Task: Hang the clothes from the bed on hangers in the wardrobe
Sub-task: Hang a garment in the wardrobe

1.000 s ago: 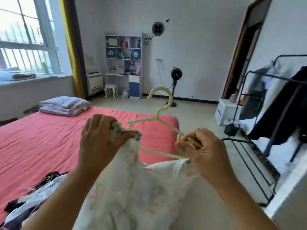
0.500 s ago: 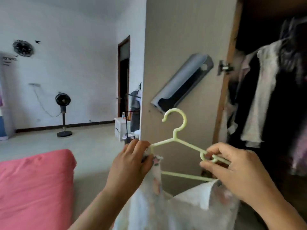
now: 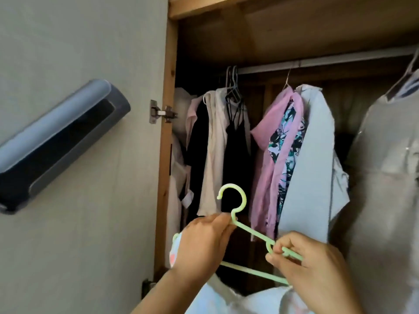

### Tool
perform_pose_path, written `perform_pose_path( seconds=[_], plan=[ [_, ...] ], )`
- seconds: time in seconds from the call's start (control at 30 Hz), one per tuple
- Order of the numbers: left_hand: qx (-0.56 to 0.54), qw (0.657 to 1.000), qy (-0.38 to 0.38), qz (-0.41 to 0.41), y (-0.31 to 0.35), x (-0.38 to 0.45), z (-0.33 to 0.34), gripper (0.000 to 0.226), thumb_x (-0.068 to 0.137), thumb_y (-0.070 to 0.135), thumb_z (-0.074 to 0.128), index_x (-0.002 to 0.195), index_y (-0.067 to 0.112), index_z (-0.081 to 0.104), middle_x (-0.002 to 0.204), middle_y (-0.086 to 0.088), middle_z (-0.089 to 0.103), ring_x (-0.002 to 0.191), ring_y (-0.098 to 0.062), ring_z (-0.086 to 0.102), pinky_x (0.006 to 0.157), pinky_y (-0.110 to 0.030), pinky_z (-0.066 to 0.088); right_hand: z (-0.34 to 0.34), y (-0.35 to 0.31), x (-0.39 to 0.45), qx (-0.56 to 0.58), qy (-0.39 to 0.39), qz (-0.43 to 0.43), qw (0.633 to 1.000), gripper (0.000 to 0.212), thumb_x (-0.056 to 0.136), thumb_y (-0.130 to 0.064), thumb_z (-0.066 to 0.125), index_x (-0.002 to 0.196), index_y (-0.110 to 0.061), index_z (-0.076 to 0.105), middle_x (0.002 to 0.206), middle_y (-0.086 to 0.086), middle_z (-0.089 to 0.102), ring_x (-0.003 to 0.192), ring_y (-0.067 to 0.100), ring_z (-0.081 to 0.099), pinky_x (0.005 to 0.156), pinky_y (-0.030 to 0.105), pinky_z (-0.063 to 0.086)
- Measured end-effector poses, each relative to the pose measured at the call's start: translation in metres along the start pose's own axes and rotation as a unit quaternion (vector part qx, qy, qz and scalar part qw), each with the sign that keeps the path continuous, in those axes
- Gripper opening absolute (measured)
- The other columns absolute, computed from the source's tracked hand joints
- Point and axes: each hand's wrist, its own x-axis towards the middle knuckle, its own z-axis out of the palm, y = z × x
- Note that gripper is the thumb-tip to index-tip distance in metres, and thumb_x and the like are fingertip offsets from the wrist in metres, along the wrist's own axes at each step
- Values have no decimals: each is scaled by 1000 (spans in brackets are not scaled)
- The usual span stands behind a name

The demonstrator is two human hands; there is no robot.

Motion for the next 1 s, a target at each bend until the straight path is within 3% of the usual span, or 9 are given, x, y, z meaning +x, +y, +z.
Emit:
perform_pose_path(
  seconds=[0.1, 0.2, 0.37, 0.43, 0.5, 0.63, 0.8, 0.9, 1.0],
  plan=[
    [-57, 998, -6, 30, 5, 26, 34, 48, 89, 54, 21, 98, 26, 59, 89, 6, 66, 78, -21, 63, 58, -39, 51, -16, 18, 10, 30, -8, 42, 999, 35, 68, -25, 79, 81, -50, 59, 70, -17, 68, 59, 7, 64, 67, 29, 54],
    [-170, 982, -9, 85, 18, 56, 59, 35, 90, 47, 31, 94, 24, 57, 84, 4, 64, 79, -20, 62, 62, -39, 51, -44, 26, 17, 175, -61, 70, 980, 39, 70, -1, 77, 88, -36, 69, 84, 2, 72, 54, 22, 66, 58, 30, 55],
    [-275, 948, -4, 159, 47, 103, 83, 30, 89, 48, 35, 102, 27, 53, 86, 5, 67, 82, -18, 64, 65, -37, 52, -73, 29, 22, 253, -41, 89, 963, 52, 61, -8, 74, 110, -19, 61, 82, 6, 69, 73, 15, 65, 58, 21, 49],
    [-296, 937, -11, 185, 58, 116, 93, 33, 88, 51, 34, 103, 28, 52, 88, 5, 67, 85, -18, 64, 67, -37, 52, -79, 32, 19, 137, 35, 68, 988, 49, 69, -6, 75, 112, -26, 60, 79, -3, 67, 79, 12, 65, 68, 18, 48],
    [-321, 922, -14, 215, 72, 124, 100, 35, 88, 52, 34, 99, 28, 58, 89, 6, 68, 84, -19, 65, 66, -37, 53, -84, 34, 14, -108, 141, 38, 983, 49, 71, -12, 76, 109, -37, 60, 76, -11, 65, 73, 8, 62, 67, 21, 49],
    [-352, 899, 27, 259, 100, 140, 102, 31, 89, 47, 36, 96, 27, 59, 83, 4, 68, 77, -25, 66, 57, -38, 53, -92, 21, -4, -452, 267, -43, 850, 45, 66, -26, 71, 109, -30, 59, 76, -5, 68, 59, 20, 64, 49, 23, 48],
    [-455, 847, 12, 274, 128, 162, 103, 32, 89, 48, 37, 94, 25, 60, 86, 2, 68, 78, -26, 64, 62, -36, 51, -109, 4, -24, -492, 357, -6, 794, 35, 82, -41, 48, 98, -23, 73, 64, -3, 61, 48, 21, 59, 43, 29, 42],
    [-511, 810, -78, 276, 144, 175, 107, 48, 89, 58, 43, 118, 25, 63, 113, 4, 67, 100, -17, 62, 84, -32, 50, -126, -8, -27, -488, 365, 39, 791, 32, 84, -40, 52, 102, -23, 72, 64, -5, 59, 52, 18, 60, 48, 31, 44],
    [-461, 827, -165, 278, 148, 201, 123, 62, 91, 62, 25, 133, 24, 50, 131, 3, 57, 121, -18, 51, 110, -30, 26, -146, -16, -22, -489, 396, 67, 774, 24, 81, -29, 65, 105, -24, 71, 65, -4, 61, 56, 24, 62, 52, 34, 49]
  ],
)
